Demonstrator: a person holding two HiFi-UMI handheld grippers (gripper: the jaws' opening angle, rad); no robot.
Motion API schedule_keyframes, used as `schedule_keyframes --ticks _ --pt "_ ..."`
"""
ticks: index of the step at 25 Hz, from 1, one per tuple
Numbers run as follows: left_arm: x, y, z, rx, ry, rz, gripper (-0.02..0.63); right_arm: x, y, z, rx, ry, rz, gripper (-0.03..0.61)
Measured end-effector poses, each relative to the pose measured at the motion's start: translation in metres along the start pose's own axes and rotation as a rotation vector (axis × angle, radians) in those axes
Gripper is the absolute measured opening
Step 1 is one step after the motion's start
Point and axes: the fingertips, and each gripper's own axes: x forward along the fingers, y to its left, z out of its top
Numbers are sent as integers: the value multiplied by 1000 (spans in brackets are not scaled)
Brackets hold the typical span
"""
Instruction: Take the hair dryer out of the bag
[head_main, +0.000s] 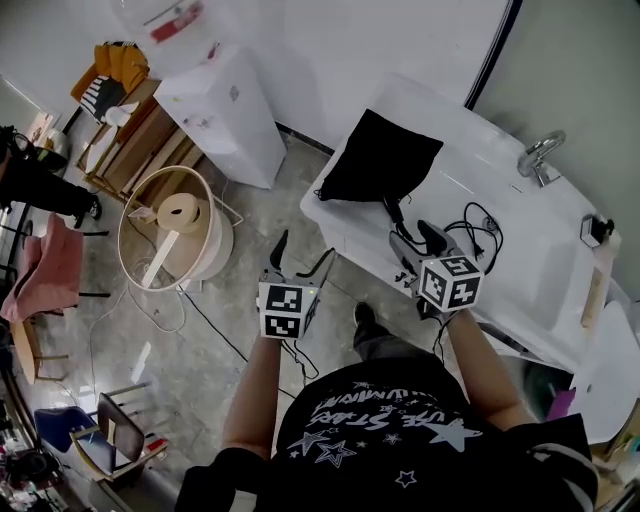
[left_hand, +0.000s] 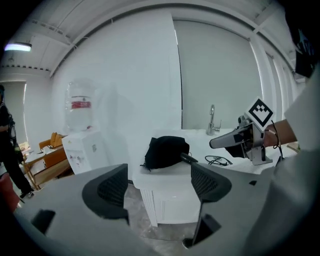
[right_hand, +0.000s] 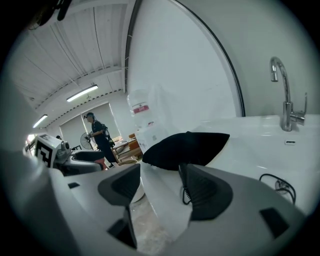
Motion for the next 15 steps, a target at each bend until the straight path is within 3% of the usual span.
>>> schedule_keyframes --ticks 7,15 --pt "59 9 4 0 79 -15 393 27 -21 3 38 41 17 295" --pt "118 19 -7 3 163 5 343 49 -50 8 66 60 28 291"
